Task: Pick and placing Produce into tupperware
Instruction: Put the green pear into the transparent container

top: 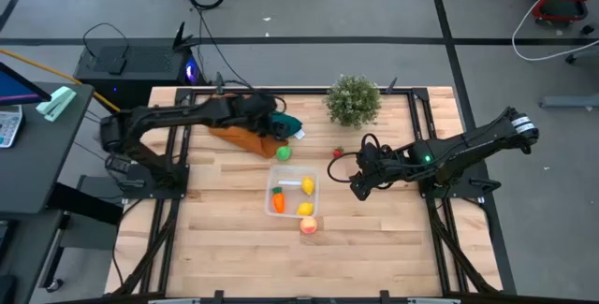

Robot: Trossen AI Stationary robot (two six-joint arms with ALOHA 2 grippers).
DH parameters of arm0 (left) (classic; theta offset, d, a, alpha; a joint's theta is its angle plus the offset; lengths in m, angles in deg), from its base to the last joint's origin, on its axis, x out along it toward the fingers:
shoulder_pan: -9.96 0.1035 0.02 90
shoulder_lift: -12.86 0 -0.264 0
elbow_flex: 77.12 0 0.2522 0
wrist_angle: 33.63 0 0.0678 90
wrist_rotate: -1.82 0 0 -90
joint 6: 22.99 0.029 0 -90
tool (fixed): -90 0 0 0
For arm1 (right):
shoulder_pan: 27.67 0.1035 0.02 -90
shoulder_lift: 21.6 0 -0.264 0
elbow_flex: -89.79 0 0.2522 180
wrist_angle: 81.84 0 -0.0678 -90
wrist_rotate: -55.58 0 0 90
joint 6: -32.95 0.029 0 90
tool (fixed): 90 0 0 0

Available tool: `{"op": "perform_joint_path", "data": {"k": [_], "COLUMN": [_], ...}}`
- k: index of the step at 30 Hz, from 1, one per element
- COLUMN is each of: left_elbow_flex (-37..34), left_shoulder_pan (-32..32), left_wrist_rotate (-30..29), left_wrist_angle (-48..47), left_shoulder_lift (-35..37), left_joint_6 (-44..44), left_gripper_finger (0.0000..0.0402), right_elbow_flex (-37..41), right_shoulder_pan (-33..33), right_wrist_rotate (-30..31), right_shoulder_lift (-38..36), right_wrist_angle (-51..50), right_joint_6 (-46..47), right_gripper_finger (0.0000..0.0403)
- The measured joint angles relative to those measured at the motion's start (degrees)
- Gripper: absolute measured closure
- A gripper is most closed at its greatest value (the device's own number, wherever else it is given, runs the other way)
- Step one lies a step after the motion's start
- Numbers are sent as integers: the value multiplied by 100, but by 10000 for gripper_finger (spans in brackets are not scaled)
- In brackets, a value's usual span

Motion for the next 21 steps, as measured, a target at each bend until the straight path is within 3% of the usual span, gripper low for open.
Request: {"op": "perform_joint_path", "data": {"k": [9,21], "left_elbow_flex": [390,393], "left_shoulder_pan": [-54,-64], "left_wrist_rotate": [4,-1], "left_wrist_angle": [-169,-415], "left_shoulder_lift": [-885,-1198], "left_joint_6": [-508,-482], "left_gripper_finger": [77,71], "right_elbow_flex": [0,0], "right_shoulder_pan": [0,-4], "right_wrist_rotate": [-12,-10], "right_shoulder_lift": [-2,-2], "right_wrist_angle": [-2,16], "right_joint_6": [-158,-526], "right_gripper_finger": [175,173]}}
